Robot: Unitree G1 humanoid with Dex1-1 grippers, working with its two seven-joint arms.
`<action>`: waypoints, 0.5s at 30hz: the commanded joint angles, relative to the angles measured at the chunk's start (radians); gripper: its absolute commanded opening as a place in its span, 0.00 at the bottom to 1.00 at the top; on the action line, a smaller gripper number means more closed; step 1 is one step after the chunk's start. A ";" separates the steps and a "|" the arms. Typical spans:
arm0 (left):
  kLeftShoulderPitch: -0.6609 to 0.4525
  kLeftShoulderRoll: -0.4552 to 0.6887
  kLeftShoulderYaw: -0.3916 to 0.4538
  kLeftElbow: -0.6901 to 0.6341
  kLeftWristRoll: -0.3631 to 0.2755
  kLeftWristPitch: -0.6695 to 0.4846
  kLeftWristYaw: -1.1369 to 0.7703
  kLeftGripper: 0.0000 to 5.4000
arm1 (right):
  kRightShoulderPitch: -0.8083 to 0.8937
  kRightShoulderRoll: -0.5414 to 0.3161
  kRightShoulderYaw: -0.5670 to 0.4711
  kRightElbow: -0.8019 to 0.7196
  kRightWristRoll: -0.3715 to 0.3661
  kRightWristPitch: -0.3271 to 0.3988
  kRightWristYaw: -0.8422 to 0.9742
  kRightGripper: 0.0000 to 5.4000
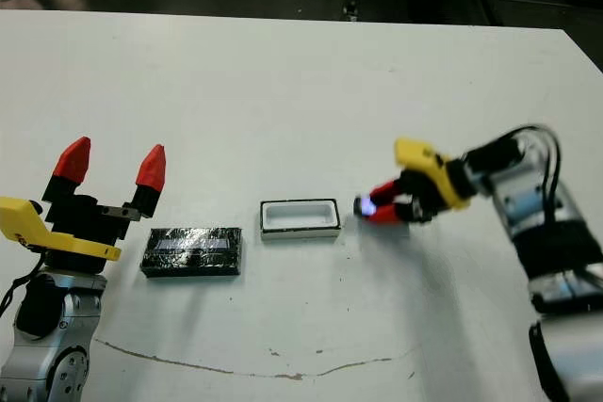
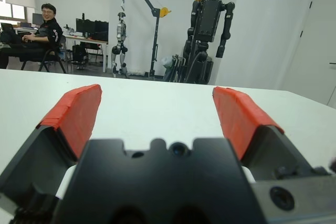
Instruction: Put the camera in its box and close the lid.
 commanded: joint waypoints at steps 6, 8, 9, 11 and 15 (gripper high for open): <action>0.008 -0.004 -0.002 -0.001 0.009 0.013 0.014 1.00 | -0.088 0.054 -0.032 0.080 0.032 -0.023 0.006 0.31; 0.008 -0.002 -0.002 -0.001 0.009 0.011 0.014 1.00 | -0.097 0.072 -0.038 0.082 0.038 -0.016 -0.001 0.31; 0.007 -0.001 -0.001 0.000 0.006 0.010 0.011 1.00 | -0.097 0.081 -0.042 0.076 0.042 -0.016 -0.008 0.31; 0.007 0.001 -0.001 0.003 0.008 0.007 0.009 1.00 | -0.082 0.118 -0.068 0.074 0.076 -0.033 -0.020 0.31; 0.006 0.001 -0.001 0.001 0.013 0.011 0.015 1.00 | -0.047 0.184 -0.080 0.046 0.115 0.038 -0.048 0.31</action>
